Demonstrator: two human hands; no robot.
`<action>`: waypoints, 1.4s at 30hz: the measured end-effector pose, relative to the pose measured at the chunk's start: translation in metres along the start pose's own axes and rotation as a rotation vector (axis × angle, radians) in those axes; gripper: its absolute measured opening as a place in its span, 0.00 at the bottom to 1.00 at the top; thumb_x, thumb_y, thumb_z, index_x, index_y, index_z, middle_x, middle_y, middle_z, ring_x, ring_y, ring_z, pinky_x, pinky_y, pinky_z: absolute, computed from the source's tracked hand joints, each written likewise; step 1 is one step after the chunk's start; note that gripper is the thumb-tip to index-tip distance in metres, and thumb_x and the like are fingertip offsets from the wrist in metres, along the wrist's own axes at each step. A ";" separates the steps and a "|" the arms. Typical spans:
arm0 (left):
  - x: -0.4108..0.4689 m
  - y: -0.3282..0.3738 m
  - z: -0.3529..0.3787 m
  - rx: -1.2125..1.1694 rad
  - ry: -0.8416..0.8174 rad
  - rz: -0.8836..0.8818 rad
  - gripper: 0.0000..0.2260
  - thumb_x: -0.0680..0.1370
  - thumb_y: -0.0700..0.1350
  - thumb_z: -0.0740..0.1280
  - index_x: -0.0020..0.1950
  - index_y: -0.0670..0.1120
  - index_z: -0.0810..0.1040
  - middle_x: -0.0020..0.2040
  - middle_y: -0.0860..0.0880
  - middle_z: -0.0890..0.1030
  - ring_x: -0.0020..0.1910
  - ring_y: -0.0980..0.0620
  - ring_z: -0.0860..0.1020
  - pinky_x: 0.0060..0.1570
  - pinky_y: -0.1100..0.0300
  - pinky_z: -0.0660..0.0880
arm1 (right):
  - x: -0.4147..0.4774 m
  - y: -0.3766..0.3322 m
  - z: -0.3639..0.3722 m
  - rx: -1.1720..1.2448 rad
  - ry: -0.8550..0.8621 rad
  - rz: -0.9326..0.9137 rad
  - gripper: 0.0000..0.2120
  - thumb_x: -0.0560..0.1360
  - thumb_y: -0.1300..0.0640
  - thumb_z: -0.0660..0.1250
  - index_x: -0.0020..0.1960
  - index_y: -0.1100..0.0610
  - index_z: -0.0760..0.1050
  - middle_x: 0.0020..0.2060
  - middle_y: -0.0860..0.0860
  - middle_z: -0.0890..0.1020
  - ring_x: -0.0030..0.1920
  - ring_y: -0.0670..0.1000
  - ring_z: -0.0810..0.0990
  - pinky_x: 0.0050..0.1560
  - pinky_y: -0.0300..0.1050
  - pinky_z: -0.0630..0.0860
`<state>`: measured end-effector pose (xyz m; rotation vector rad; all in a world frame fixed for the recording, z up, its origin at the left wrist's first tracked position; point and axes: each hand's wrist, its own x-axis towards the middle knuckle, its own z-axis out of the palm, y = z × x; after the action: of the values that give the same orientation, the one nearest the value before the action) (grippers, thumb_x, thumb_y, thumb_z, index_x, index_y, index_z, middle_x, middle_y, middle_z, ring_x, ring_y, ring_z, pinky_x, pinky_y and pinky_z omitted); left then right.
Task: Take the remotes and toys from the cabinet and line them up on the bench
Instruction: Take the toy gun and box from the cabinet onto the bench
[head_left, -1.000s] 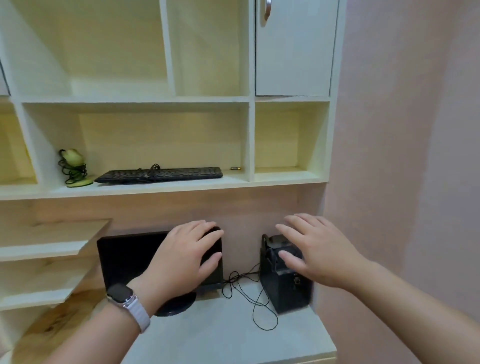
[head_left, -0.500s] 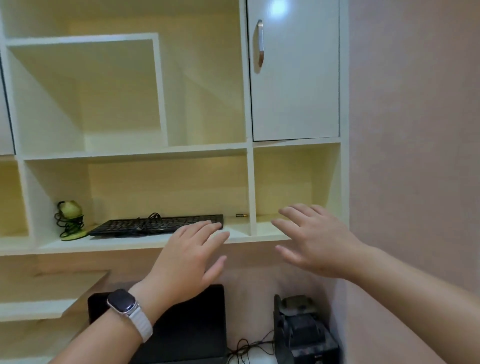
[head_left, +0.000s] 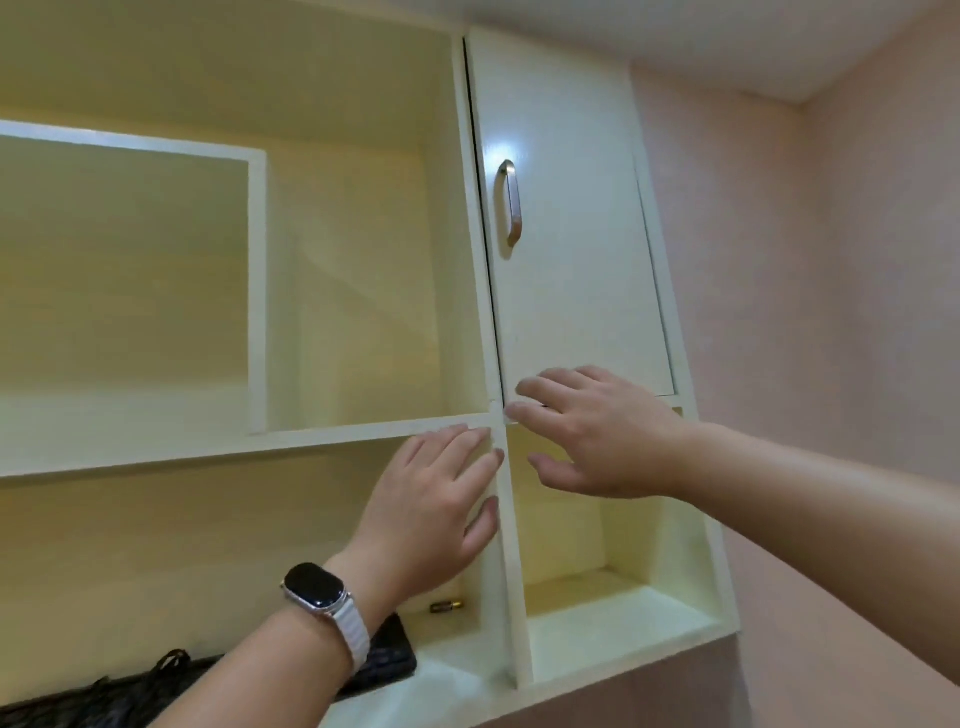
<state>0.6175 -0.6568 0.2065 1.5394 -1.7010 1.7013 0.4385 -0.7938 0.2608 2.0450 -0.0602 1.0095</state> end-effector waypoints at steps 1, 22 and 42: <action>0.004 -0.006 0.010 -0.003 0.031 0.019 0.17 0.74 0.50 0.66 0.60 0.44 0.80 0.62 0.42 0.78 0.62 0.42 0.75 0.62 0.48 0.70 | 0.008 0.004 0.002 -0.023 -0.011 -0.007 0.25 0.75 0.42 0.57 0.65 0.55 0.73 0.60 0.54 0.78 0.59 0.57 0.76 0.56 0.54 0.76; 0.012 -0.029 0.108 0.231 0.274 0.073 0.25 0.76 0.57 0.59 0.67 0.44 0.75 0.70 0.42 0.73 0.72 0.43 0.65 0.71 0.43 0.51 | 0.054 0.065 0.079 -0.263 0.216 -0.266 0.24 0.79 0.48 0.59 0.72 0.58 0.70 0.72 0.60 0.69 0.73 0.63 0.67 0.70 0.63 0.65; 0.011 -0.004 0.069 0.261 -0.085 -0.069 0.26 0.77 0.56 0.57 0.71 0.44 0.72 0.74 0.42 0.67 0.75 0.44 0.61 0.70 0.39 0.57 | 0.034 0.084 -0.018 -0.311 0.123 -0.498 0.18 0.73 0.44 0.61 0.47 0.58 0.78 0.46 0.57 0.78 0.52 0.60 0.75 0.64 0.59 0.69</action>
<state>0.6486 -0.7193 0.1994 1.7841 -1.4911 1.9077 0.4189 -0.8259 0.3452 1.5987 0.3224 0.7522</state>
